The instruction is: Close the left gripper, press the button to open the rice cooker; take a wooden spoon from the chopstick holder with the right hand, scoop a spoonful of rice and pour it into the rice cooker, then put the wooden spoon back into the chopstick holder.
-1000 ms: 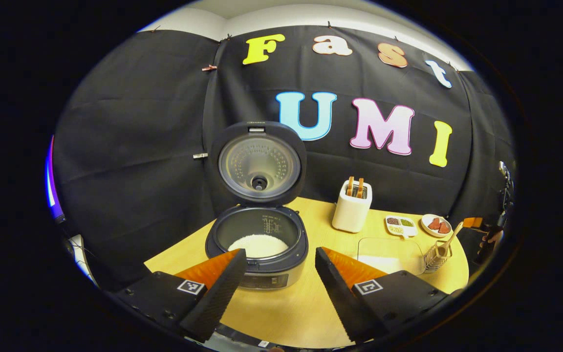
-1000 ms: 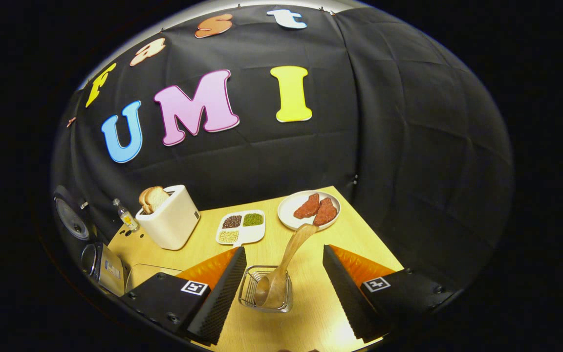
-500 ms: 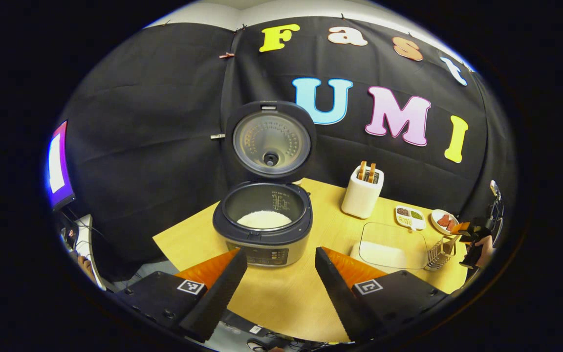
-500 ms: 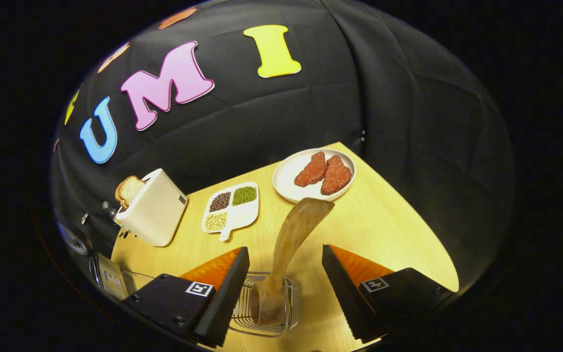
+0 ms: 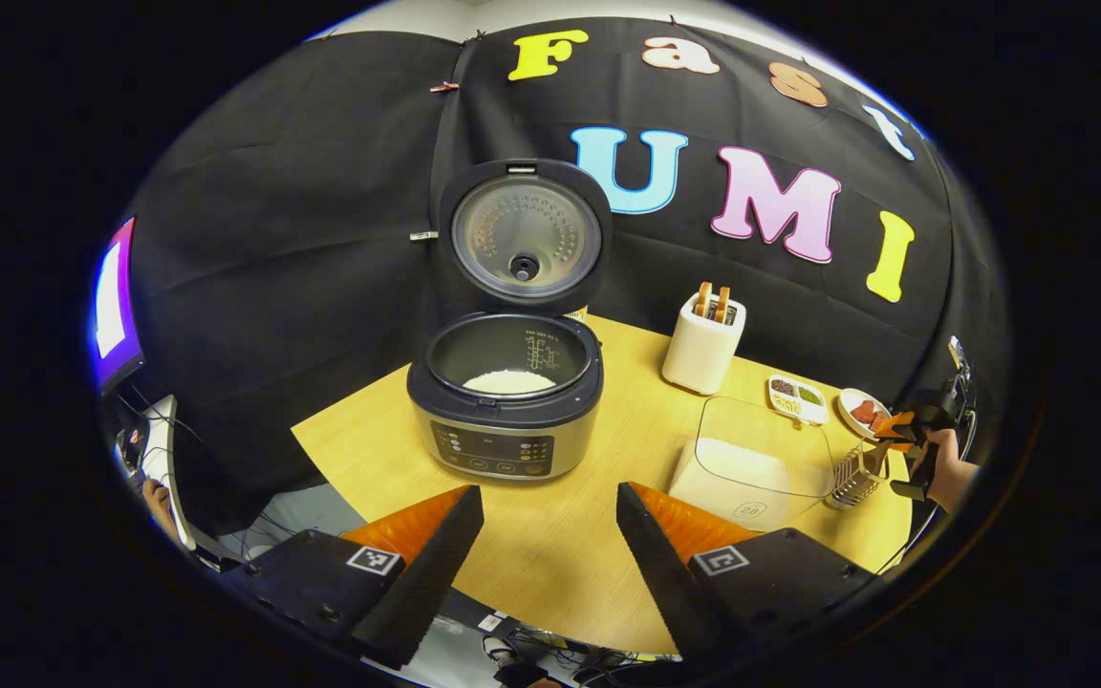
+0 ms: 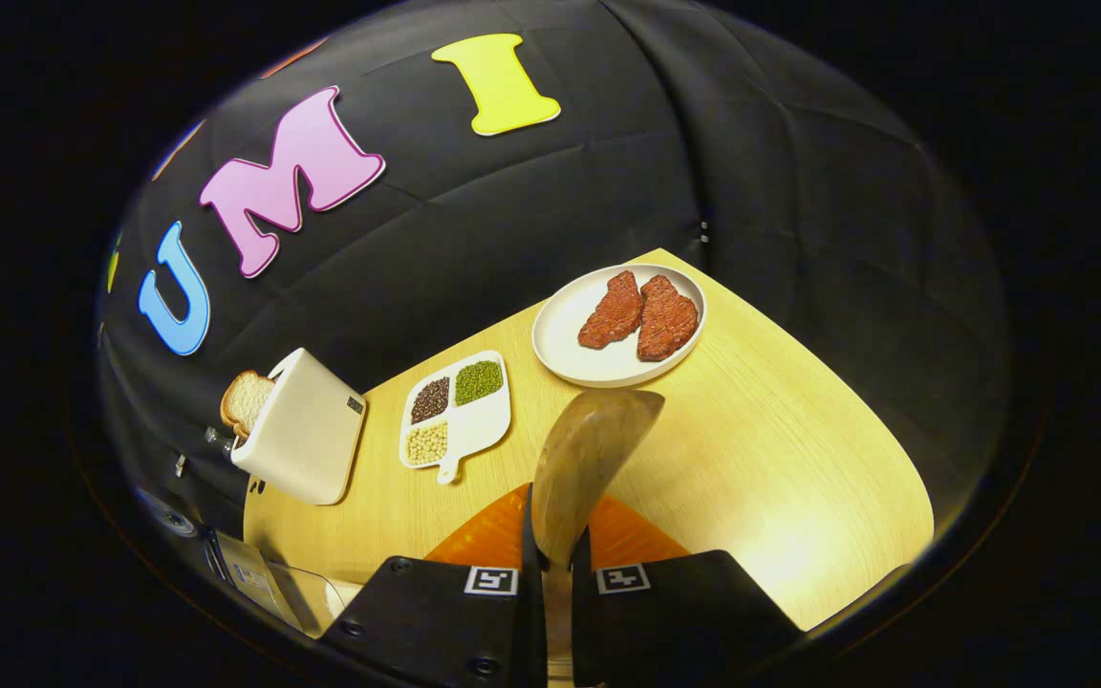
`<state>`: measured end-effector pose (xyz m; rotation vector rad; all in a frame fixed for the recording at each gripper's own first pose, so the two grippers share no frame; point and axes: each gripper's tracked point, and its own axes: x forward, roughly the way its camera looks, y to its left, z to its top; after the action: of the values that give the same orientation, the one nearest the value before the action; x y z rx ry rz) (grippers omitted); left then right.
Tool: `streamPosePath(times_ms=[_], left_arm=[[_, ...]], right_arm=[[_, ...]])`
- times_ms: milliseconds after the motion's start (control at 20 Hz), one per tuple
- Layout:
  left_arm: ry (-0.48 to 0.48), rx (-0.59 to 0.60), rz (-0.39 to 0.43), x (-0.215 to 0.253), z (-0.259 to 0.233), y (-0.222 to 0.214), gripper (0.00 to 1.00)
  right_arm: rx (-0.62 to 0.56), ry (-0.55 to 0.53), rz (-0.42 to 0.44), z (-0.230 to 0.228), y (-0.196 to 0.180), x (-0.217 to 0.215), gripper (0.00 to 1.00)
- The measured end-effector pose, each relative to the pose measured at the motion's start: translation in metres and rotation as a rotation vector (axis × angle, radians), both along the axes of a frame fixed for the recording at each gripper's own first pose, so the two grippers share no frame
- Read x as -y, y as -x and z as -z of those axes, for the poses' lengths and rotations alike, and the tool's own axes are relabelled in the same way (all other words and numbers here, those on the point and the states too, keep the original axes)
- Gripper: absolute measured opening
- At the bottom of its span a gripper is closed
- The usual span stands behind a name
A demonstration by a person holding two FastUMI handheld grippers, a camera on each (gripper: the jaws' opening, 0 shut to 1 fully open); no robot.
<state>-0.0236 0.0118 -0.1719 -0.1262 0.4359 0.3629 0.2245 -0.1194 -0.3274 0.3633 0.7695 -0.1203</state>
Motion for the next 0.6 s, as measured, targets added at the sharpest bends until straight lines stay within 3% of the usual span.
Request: streamPosePath(times_ms=[100, 400, 600], left_arm=[[-0.012, 0.008, 0.024, -0.001, -0.002, -0.003, 0.95], [-0.010, 0.034, 0.091, -0.010, -0.009, -0.016, 0.95], [0.005, 0.062, 0.132, -0.021, -0.013, -0.022, 0.95]], right_arm=[[0.035, 0.024, -0.017, -0.016, 0.001, -0.002, 0.11], [0.167, 0.092, 0.016, -0.080, 0.000, 0.001, 0.12], [0.271, 0.107, -0.024, -0.134, 0.005, -0.026, 0.11]])
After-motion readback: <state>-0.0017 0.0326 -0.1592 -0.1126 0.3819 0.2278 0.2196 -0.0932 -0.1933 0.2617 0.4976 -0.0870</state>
